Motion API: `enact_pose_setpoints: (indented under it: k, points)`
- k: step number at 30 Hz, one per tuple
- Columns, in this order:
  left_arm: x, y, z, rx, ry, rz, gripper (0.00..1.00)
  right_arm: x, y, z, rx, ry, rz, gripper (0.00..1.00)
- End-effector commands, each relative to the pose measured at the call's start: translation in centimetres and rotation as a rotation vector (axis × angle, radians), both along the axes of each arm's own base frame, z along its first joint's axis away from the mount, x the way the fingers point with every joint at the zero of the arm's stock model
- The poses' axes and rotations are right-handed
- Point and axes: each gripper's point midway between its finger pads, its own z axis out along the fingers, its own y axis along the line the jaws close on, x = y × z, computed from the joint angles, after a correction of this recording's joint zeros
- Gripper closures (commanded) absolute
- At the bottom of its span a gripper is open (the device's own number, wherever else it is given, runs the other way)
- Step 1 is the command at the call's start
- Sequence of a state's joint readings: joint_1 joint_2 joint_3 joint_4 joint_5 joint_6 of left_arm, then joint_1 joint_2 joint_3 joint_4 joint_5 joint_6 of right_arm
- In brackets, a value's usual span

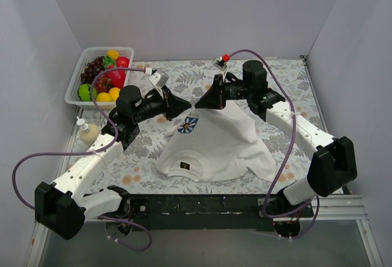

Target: Pin the brooch onto the clothing

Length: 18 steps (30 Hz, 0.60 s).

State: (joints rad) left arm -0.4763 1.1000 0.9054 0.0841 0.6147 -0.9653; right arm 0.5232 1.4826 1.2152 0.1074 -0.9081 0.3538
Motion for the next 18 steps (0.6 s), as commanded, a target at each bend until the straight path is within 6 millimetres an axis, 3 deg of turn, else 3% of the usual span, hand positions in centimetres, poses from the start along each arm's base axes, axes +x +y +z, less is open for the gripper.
enact_pose_setpoints:
  k: [1, 8, 10, 11, 14, 18]
  points:
    - [-4.2, -0.8, 3.6, -0.076, -0.079, -0.156, 1.00, 5.6, -1.4, 1.3, 0.027, -0.121, -0.229, 0.99]
    - [-3.8, -0.7, 3.6, -0.074, -0.075, -0.130, 1.00, 4.0, -1.6, 2.7, 0.087, -0.213, -0.161, 0.96]
    - [-3.5, -0.6, 3.6, -0.072, -0.074, -0.113, 1.00, 3.6, -1.6, 3.1, 0.089, -0.242, -0.142, 0.80]
    - [-3.3, -0.6, 3.6, -0.073, -0.072, -0.105, 1.00, 3.3, -1.8, 3.4, 0.092, -0.257, -0.139, 0.59]
    - [-3.1, -0.6, 3.5, -0.068, -0.065, -0.094, 1.00, 3.2, -2.3, 4.1, 0.087, -0.305, -0.153, 0.33]
    - [-3.3, -0.9, 2.6, -0.053, -0.032, -0.123, 1.00, 3.4, -3.2, 4.0, 0.066, -0.329, -0.192, 0.26]
